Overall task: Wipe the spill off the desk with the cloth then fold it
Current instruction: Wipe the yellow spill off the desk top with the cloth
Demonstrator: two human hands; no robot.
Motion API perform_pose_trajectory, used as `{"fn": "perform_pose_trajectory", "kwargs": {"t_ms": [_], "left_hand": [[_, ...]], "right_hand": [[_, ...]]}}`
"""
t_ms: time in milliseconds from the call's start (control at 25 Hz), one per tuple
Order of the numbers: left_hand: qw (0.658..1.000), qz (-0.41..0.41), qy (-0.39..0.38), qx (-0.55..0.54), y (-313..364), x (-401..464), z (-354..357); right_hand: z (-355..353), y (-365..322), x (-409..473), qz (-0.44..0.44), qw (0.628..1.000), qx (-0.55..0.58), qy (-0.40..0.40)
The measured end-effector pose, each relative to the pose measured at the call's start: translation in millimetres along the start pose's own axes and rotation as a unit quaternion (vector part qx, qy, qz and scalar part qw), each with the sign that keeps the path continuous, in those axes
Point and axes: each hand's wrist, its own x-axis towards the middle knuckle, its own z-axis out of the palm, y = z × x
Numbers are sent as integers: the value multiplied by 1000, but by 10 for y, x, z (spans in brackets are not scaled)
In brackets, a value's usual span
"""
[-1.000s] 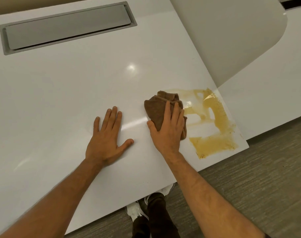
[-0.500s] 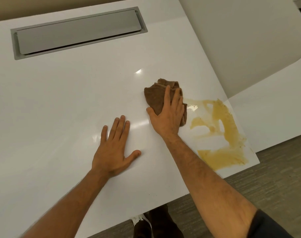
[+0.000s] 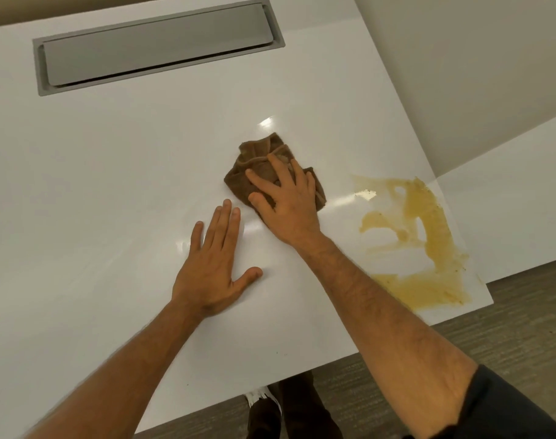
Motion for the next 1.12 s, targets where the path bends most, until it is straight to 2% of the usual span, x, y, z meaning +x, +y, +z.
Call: {"fn": "perform_pose_trajectory", "kwargs": {"t_ms": [120, 280, 480, 760, 920, 1040, 1120], "left_hand": [[1000, -8, 13, 12, -10, 4, 25], [999, -16, 12, 33, 9, 7, 41], [999, 14, -25, 46, 5, -15, 10], [995, 20, -36, 93, -3, -26, -10], [994, 17, -37, 97, 12, -23, -17], [996, 15, -35, 82, 17, -26, -25], [997, 16, -30, 63, -3, -29, -28]], "right_hand": [[129, -136, -343, -29, 999, -21, 23], [219, -146, -718, -25, 997, -50, 48], [261, -49, -1240, -6, 995, -44, 94], [129, 256, -2120, 26, 995, -81, 55], [87, 270, -2192, 91, 991, -53, 87], [92, 185, -1946, 175, 976, -35, 127], [67, 186, -1738, 198, 971, -2, 132]]}}
